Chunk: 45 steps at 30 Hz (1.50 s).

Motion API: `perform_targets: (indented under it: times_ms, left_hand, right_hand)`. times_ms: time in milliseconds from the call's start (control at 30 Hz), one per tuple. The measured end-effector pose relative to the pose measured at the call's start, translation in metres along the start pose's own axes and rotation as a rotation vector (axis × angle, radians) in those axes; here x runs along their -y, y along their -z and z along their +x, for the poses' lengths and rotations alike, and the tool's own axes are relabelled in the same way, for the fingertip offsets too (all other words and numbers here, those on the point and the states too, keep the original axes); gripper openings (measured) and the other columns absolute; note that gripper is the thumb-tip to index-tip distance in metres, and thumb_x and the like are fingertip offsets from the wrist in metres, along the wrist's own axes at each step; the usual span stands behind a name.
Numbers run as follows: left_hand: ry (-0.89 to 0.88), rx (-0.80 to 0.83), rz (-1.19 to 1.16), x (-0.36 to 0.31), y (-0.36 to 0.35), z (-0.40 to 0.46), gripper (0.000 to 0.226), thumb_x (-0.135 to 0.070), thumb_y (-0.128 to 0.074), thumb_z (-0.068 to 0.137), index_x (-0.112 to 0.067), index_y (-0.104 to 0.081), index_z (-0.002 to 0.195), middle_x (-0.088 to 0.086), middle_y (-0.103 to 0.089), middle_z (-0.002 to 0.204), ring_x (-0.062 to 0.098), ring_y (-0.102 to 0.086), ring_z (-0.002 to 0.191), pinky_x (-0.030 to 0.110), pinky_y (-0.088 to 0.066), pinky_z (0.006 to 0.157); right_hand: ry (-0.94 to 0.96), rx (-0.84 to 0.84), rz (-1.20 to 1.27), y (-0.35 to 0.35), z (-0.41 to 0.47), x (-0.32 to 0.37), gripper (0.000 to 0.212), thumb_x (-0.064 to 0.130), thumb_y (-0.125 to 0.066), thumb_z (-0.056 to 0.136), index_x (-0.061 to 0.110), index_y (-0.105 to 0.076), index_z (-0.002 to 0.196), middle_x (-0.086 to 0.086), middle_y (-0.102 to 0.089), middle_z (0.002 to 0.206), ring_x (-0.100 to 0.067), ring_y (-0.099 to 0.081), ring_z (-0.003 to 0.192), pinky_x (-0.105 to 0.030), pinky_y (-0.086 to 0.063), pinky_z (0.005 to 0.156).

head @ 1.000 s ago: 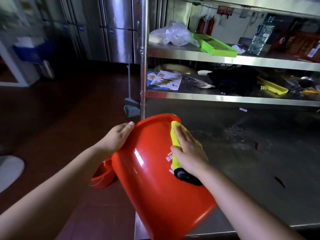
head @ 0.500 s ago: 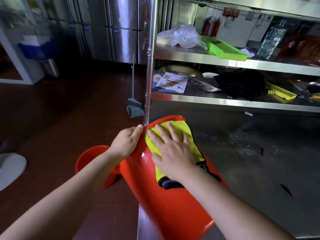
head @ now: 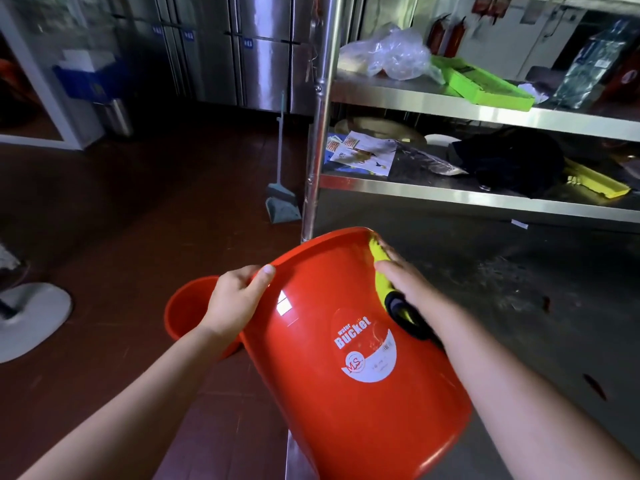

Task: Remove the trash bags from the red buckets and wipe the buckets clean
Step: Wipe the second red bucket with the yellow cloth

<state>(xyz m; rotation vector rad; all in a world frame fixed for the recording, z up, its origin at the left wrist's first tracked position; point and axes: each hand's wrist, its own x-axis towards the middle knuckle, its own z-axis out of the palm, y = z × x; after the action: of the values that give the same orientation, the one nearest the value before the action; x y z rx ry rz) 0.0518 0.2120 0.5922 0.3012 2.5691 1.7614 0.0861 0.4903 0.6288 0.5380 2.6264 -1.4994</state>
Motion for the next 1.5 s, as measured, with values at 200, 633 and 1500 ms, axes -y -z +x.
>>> perform_targets:
  times_ms: [200,633,1500]
  left_hand:
    - [0.023,-0.003,0.037,-0.003,0.0,0.0,0.056,-0.078,-0.038,0.069,-0.03,-0.066,0.077,-0.009,-0.067,0.069,0.01,-0.062,0.069,0.038,-0.05,0.067]
    - [-0.014,-0.079,0.105,-0.001,-0.003,0.0,0.045,-0.062,-0.045,0.083,-0.025,-0.058,0.061,-0.012,-0.046,0.042,0.003,-0.044,0.044,0.028,-0.036,0.048]
    - [0.004,-0.005,0.232,-0.03,-0.024,0.008,0.035,-0.057,-0.061,0.08,-0.022,-0.063,0.08,-0.002,-0.066,0.07,0.024,-0.067,0.073,0.038,-0.056,0.071]
  right_hand:
    - [-0.219,-0.002,0.213,0.003,0.008,0.003,0.047,0.027,-0.047,0.094,0.028,-0.041,0.141,-0.009,-0.06,0.127,-0.026,-0.062,0.104,-0.04,-0.045,0.098]
    - [0.653,-0.068,-1.113,-0.055,-0.121,0.006,0.069,0.05,-0.023,0.086,0.04,0.004,0.148,0.011,0.005,0.159,-0.025,0.009,0.146,-0.055,-0.002,0.113]
    - [0.638,-0.061,-1.135,-0.026,-0.185,-0.046,0.072,0.051,-0.031,0.086,0.035,-0.004,0.15,0.002,0.001,0.16,-0.034,0.008,0.145,-0.061,-0.002,0.113]
